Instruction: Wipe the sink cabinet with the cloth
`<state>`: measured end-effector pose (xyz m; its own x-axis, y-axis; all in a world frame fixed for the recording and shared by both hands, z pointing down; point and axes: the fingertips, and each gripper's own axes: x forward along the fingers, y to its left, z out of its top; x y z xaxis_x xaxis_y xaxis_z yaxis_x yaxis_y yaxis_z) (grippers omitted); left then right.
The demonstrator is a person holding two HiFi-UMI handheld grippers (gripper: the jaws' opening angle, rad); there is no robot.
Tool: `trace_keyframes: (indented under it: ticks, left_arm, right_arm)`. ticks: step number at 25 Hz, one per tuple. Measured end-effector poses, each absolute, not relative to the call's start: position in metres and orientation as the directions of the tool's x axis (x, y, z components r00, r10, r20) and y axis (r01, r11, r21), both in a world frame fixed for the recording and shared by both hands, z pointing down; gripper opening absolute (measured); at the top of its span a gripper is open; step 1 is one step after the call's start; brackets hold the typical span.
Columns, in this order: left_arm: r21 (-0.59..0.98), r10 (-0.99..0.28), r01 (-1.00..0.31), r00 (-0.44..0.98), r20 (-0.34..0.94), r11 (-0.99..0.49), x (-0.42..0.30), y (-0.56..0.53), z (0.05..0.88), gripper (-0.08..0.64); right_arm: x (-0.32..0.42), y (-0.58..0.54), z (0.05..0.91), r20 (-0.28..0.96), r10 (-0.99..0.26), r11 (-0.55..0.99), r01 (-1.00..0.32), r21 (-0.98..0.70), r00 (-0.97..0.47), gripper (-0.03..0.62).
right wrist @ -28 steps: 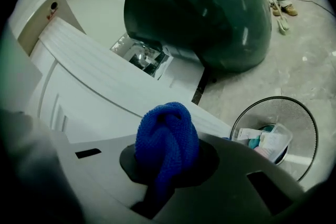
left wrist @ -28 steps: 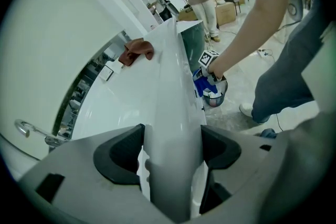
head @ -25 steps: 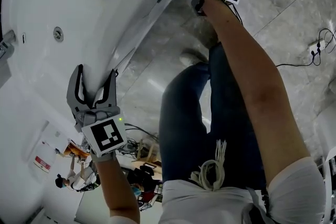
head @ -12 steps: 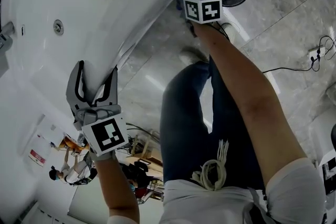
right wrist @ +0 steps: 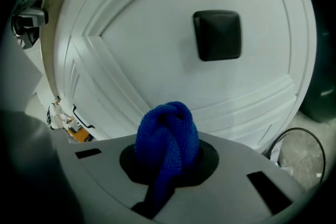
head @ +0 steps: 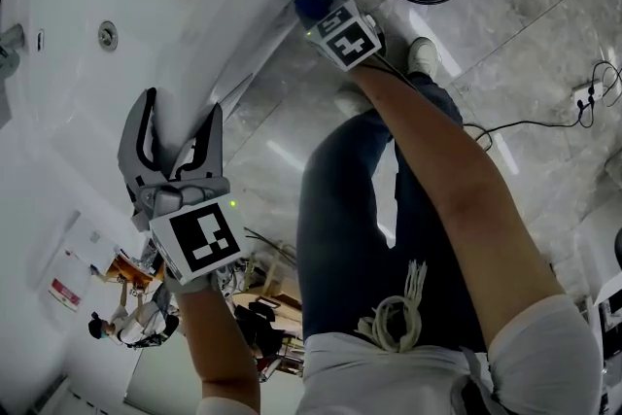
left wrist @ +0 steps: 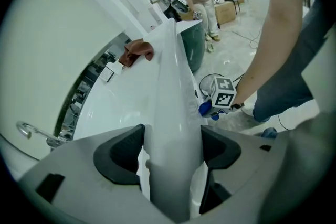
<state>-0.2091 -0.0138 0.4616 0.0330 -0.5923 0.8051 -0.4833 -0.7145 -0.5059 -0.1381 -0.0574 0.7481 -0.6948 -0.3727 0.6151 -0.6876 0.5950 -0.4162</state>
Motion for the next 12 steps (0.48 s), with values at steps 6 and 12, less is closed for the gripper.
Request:
trace_keyframes:
  ticks: [6, 12]
  left_arm:
    - [-0.529, -0.617, -0.476, 0.037, 0.786, -0.703, -0.207, -0.014, 0.46, 0.308]
    - [-0.505, -0.601, -0.483, 0.056, 0.797, -0.715, -0.208, -0.014, 0.459, 0.308]
  right_arm:
    - [-0.177, -0.029, 0.754, 0.642, -0.301, 0.667, -0.636, -0.388, -0.706, 0.034]
    - [-0.199, -0.018, 0.748, 0.64, -0.301, 0.664, -0.637, -0.392, -0.707, 0.034]
